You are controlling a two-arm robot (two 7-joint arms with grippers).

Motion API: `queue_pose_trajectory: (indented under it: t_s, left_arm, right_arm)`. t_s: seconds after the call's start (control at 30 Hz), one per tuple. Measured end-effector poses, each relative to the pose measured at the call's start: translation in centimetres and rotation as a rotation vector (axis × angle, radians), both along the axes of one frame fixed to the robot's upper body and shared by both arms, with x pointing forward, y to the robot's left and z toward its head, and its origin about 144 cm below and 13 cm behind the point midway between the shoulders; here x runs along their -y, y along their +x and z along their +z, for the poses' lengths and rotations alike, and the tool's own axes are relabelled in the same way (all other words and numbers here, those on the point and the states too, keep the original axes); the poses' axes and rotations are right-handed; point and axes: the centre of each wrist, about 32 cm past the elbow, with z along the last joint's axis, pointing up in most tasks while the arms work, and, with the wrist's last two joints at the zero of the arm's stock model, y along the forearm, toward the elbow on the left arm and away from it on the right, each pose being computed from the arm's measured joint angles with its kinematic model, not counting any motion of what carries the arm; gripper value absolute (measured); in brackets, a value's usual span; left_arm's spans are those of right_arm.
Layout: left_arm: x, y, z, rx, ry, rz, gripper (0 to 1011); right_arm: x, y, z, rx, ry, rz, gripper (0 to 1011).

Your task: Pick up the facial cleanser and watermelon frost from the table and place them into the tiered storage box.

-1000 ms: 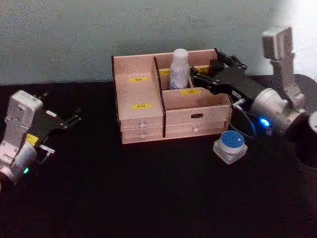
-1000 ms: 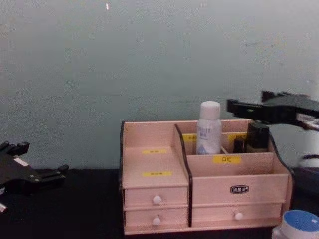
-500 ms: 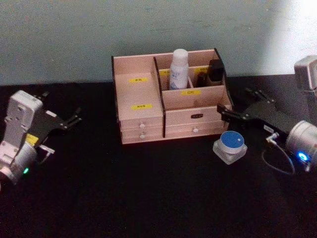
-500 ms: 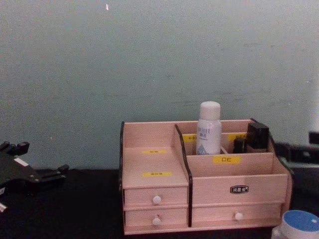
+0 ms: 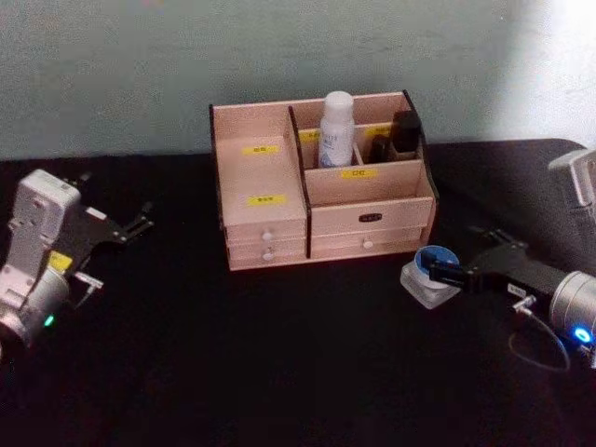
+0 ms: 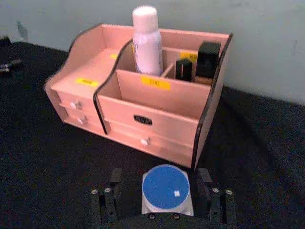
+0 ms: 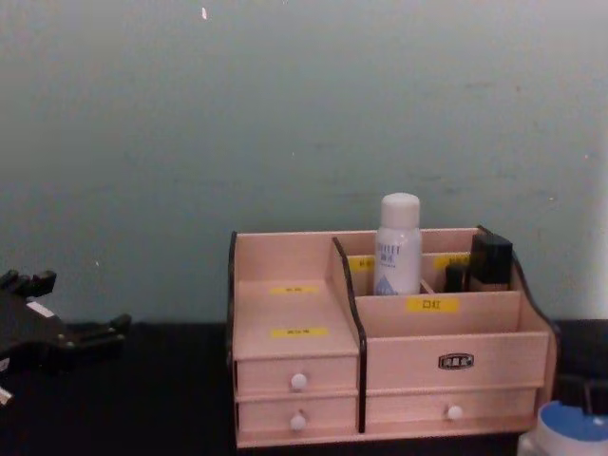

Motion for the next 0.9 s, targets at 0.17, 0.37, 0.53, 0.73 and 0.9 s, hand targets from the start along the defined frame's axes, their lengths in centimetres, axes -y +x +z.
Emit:
queue_pose_trajectory:
  t_s: [0.17, 0.37, 0.53, 0.73, 0.9]
  left_arm:
    - [0.0, 0.0, 0.0, 0.0, 0.0, 0.0, 1001]
    - [0.0, 0.0, 0.0, 0.0, 0.0, 0.0, 1001]
    - [0.0, 0.0, 0.0, 0.0, 0.0, 0.0, 1001]
    - [0.0, 0.0, 0.0, 0.0, 0.0, 0.0, 1001]
    - [0.0, 0.0, 0.0, 0.0, 0.0, 0.0, 1001]
  right_arm:
    - [0.0, 0.1, -0.5, -0.028, -0.008, -0.005, 1000]
    - [0.0, 0.4, -1.0, -0.045, -0.021, -0.011, 1000]
    - [-0.1, 0.6, -1.4, -0.05, -0.03, -0.012, 1000]
    - [-0.2, 0.8, -1.7, -0.055, -0.038, -0.008, 1000]
    - [-0.3, 0.9, -1.9, -0.059, -0.041, -0.006, 1000]
